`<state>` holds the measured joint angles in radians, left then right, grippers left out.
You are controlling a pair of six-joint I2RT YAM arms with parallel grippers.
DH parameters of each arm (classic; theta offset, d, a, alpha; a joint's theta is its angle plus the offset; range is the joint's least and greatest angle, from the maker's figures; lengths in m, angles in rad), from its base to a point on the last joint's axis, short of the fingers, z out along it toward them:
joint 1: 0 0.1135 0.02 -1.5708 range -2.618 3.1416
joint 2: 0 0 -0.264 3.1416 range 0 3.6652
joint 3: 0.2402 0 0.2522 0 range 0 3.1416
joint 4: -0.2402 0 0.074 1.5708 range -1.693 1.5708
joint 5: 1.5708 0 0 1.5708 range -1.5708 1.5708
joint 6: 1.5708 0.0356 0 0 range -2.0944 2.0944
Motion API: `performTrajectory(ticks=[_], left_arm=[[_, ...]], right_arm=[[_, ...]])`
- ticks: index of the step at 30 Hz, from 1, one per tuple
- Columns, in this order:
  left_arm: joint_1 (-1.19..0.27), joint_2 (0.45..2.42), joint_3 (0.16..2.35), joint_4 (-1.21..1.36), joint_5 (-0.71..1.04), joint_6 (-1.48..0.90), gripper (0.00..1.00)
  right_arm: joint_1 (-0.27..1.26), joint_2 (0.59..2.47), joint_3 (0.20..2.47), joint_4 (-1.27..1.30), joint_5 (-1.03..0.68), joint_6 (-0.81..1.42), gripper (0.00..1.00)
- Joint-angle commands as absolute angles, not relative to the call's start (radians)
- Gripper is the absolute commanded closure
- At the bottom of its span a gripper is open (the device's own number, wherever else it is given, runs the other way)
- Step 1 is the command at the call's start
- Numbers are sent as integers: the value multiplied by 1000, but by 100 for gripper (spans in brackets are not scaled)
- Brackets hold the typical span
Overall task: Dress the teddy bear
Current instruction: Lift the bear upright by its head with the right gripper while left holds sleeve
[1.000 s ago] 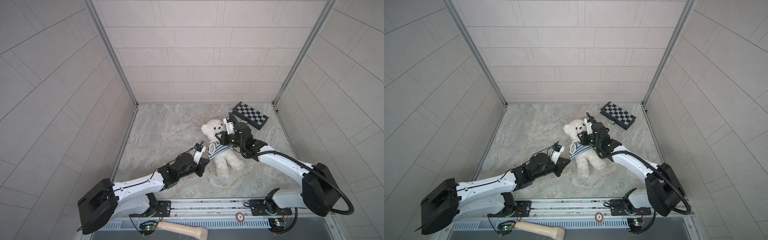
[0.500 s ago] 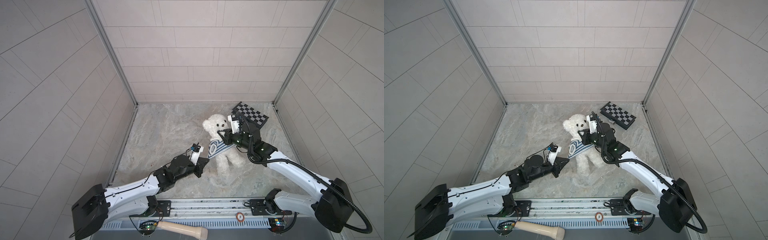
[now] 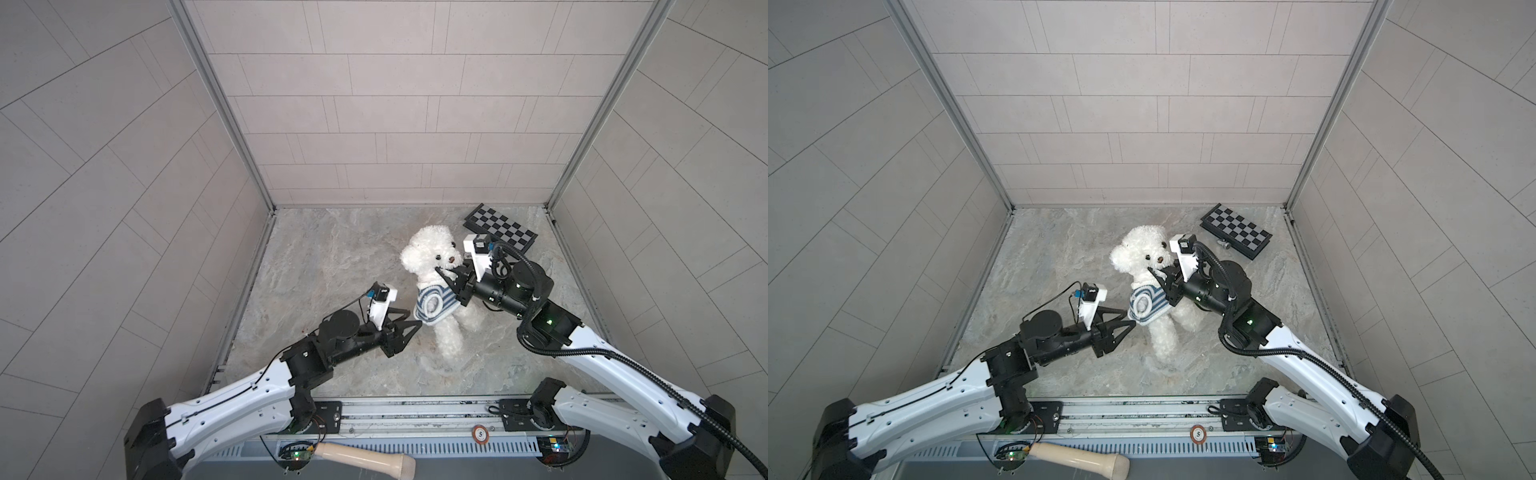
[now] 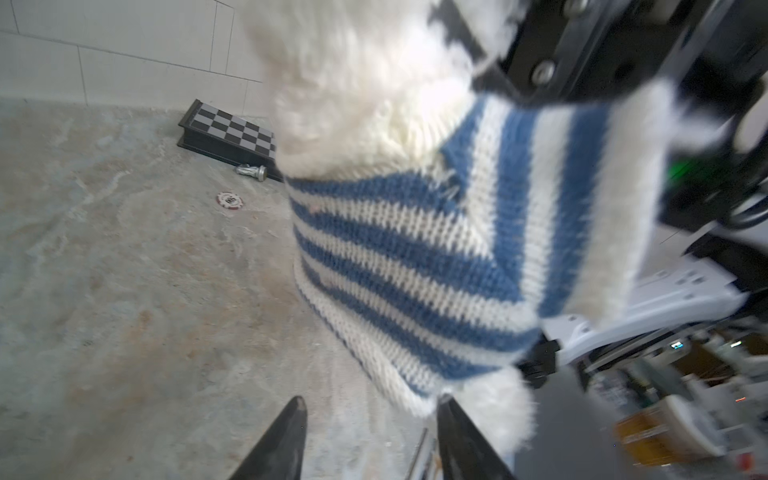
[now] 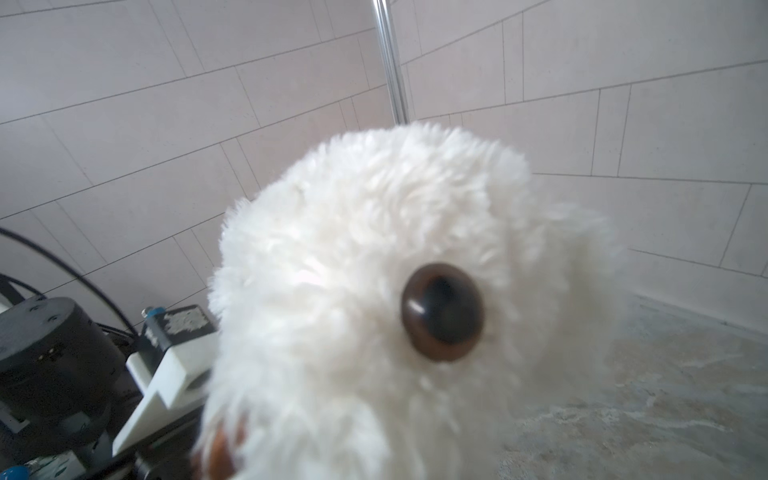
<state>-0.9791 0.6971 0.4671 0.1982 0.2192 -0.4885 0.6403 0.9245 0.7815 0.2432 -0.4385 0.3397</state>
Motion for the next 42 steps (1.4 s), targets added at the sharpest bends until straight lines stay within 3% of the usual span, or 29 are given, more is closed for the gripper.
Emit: performTrajectory(ticks=[1, 8, 14, 22, 36, 42], left_arm=[[-954, 600, 475, 187, 296, -569, 34], [-809, 611, 446, 502, 443, -879, 31], [-792, 728, 509, 624, 471, -1067, 33], [-792, 788, 518, 723, 496, -1147, 59], [-846, 830, 565, 695, 487, -1141, 73], [-849, 821, 555, 668, 446, -1149, 96]], right_arm=[[617, 909, 783, 390, -566, 324, 100], [572, 943, 802, 723, -768, 479, 100], [571, 954, 792, 853, -799, 492, 100], [572, 959, 787, 879, -786, 470, 100], [571, 965, 775, 856, -770, 427, 100], [571, 941, 769, 859, -735, 410, 100]])
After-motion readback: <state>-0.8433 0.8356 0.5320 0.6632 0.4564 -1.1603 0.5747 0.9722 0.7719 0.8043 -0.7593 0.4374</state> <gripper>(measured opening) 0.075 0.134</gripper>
